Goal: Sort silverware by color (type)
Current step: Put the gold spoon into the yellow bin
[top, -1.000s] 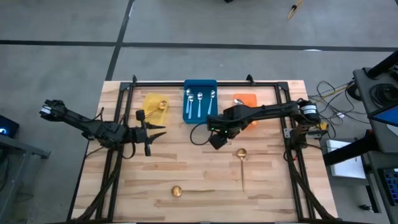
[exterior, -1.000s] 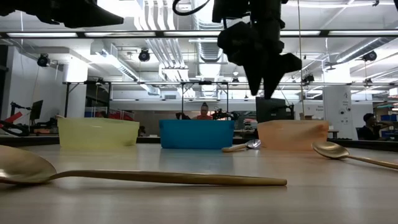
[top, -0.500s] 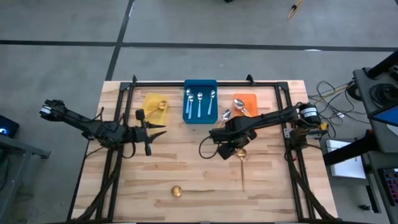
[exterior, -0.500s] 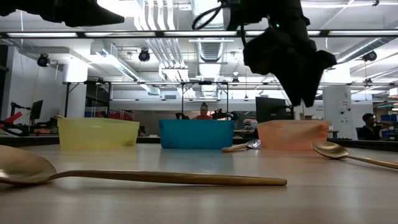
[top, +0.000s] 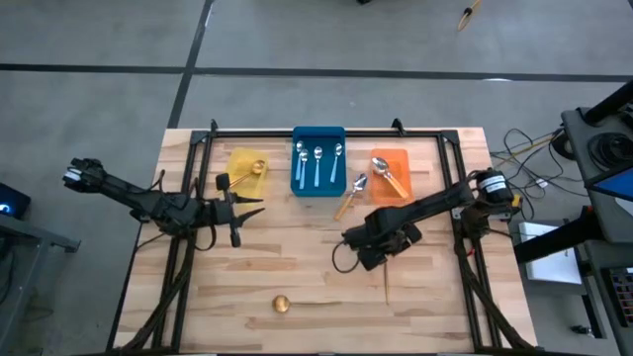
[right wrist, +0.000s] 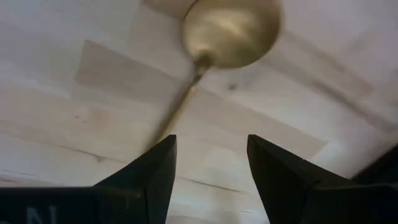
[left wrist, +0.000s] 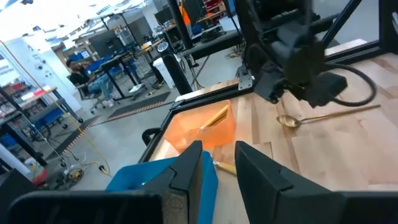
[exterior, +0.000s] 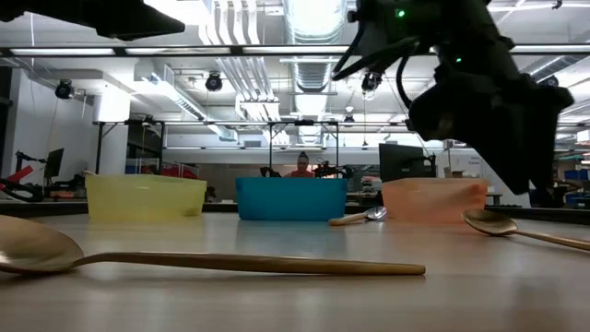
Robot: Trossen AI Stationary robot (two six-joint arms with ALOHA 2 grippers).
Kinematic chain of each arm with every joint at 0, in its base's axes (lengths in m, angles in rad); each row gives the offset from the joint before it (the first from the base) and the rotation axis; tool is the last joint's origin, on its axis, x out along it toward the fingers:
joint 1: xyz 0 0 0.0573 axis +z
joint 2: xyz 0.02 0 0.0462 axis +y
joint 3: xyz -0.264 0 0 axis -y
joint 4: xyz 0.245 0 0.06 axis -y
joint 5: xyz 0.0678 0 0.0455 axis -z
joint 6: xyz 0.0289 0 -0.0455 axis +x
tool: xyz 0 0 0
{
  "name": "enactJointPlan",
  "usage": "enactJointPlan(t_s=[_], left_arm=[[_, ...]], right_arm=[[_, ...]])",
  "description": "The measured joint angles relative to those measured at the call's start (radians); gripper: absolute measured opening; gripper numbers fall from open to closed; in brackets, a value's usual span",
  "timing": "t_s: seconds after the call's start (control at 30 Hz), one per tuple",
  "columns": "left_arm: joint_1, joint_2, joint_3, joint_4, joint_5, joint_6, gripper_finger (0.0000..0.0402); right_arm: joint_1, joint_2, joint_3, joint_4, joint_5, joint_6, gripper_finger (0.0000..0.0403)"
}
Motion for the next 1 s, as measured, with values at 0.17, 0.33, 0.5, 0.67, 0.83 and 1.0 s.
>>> enactJointPlan(t_s=[0.17,0.33,0.5,0.67,0.83,1.0], left_arm=[[0.000,0.000,0.000,0.000,0.000,-0.043,0.0077],[0.000,0.000,-0.001,0.001,0.000,-0.080,0.0077],[0.000,0.001,-0.002,0.002,0.000,-0.116,0.0077],[0.000,0.001,-0.002,0.003,0.000,-0.131,0.0077],[0.000,0.002,0.001,0.004,0.000,-0.131,0.0077],[0.000,0.003,0.001,0.006,0.000,-0.131,0.0077]], right_arm=[[0.039,0.000,-0.058,0.131,0.000,0.071,0.0189],[0.053,0.000,-0.129,0.225,0.000,0.113,0.0187],[0.053,-0.001,-0.185,0.316,-0.007,0.130,0.0187],[0.054,-0.003,-0.206,0.341,0.028,0.131,0.0178],[0.053,-0.001,-0.199,0.347,0.067,0.131,0.0130],[0.052,0.000,-0.194,0.359,0.094,0.131,0.0063]])
